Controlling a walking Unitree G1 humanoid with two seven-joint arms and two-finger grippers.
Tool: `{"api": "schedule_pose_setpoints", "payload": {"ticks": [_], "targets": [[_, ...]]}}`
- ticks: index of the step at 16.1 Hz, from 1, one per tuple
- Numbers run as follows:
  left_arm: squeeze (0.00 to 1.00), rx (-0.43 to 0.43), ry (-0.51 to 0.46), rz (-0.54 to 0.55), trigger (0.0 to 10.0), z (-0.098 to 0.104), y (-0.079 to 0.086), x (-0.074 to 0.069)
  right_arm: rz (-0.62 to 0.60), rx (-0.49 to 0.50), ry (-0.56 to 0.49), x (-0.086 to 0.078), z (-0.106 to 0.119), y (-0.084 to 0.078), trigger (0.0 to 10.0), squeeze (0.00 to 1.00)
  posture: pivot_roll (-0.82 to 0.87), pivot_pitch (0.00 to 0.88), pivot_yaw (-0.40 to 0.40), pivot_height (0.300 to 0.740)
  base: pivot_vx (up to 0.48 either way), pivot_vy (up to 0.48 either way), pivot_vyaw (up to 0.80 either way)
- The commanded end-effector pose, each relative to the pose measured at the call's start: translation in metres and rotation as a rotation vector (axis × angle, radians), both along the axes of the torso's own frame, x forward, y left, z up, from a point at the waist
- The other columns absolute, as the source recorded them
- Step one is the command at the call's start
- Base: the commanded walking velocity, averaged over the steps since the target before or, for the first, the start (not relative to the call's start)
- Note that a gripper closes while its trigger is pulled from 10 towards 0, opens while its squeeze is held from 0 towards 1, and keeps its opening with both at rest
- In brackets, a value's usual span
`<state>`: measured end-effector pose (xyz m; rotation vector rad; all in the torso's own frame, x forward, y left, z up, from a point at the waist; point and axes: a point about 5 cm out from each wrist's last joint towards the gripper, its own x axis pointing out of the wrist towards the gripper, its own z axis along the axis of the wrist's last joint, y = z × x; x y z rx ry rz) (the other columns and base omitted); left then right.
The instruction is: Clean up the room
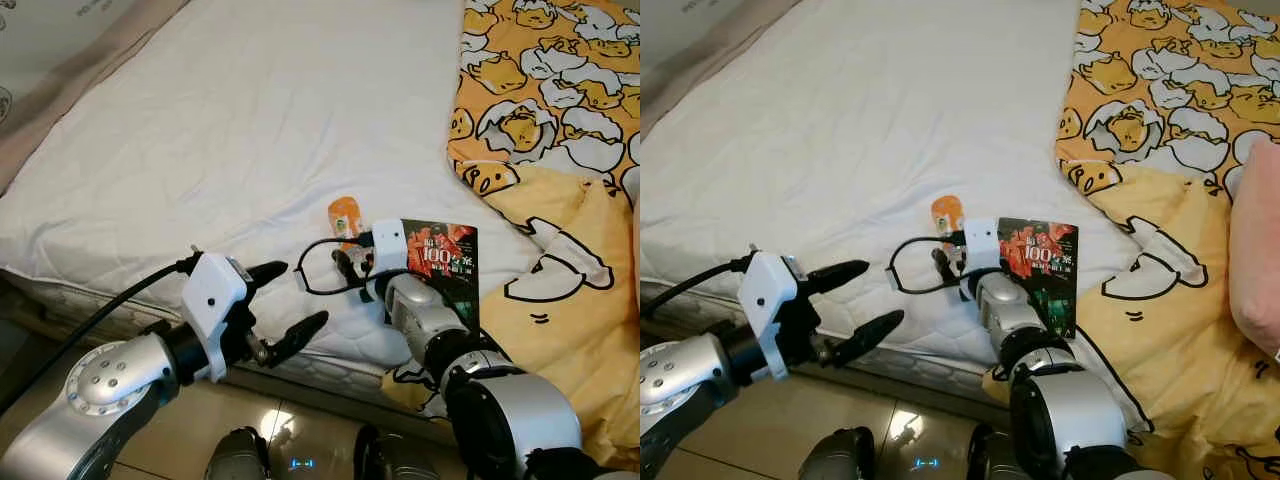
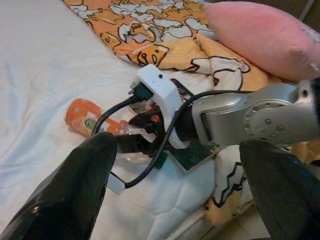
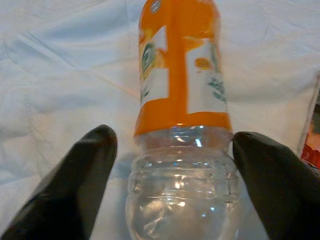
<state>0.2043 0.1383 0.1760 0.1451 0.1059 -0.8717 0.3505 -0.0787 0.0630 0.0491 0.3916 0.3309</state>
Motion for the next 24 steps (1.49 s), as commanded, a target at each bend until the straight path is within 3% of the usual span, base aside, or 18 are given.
{"api": "schedule_pose_setpoints", "payload": {"ticks": [1, 7, 9, 10, 11, 12, 20, 24], "targets": [[0.00, 0.015, -0.002, -0.013, 10.0, -0.004, -0.002, 0.002, -0.012, 0.014, 0.019, -0.002, -0.003, 0.000, 0.0, 0.00, 0.37, 0.161, -0.063, 0.740, 0.000, 0.000, 0.00], [0.00, 0.032, -0.008, -0.048, 10.0, -0.013, -0.007, 0.009, -0.086, 0.054, 0.088, -0.009, -0.017, -0.014, 0.0, 0.00, 0.34, 0.138, -0.048, 0.740, 0.000, 0.000, 0.00], [0.00, 0.052, -0.009, -0.060, 10.0, -0.017, -0.006, 0.008, -0.089, 0.008, 0.085, -0.012, -0.021, -0.013, 0.0, 0.00, 0.34, 0.128, -0.042, 0.740, 0.000, 0.000, 0.00], [0.00, 0.055, -0.010, -0.062, 10.0, -0.017, -0.006, 0.008, -0.097, 0.000, 0.080, -0.011, -0.020, -0.014, 3.9, 0.00, 0.34, 0.128, -0.042, 0.740, 0.000, 0.000, 0.00], [0.00, 0.058, -0.012, -0.064, 10.0, -0.018, -0.006, 0.008, -0.122, -0.005, 0.058, -0.010, -0.018, -0.015, 10.0, 0.00, 0.34, 0.124, -0.042, 0.740, 0.000, 0.000, 0.00], [0.00, 0.058, -0.014, -0.065, 10.0, -0.018, -0.007, 0.008, -0.144, 0.016, 0.024, -0.007, -0.013, -0.016, 10.0, 1.00, 0.34, 0.123, -0.041, 0.740, 0.000, 0.000, 0.00], [0.00, 0.066, -0.007, -0.074, 10.0, -0.021, -0.006, 0.002, -0.179, 0.060, 0.036, -0.006, -0.012, -0.015, 10.0, 1.00, 0.35, 0.167, -0.043, 0.740, 0.000, 0.000, 0.00], [0.00, 0.043, 0.023, -0.133, 10.0, -0.019, -0.013, -0.012, -0.188, 0.081, 0.060, -0.006, -0.013, -0.012, 10.0, 1.00, 0.38, 0.195, -0.042, 0.740, 0.000, 0.000, 0.00]]}}
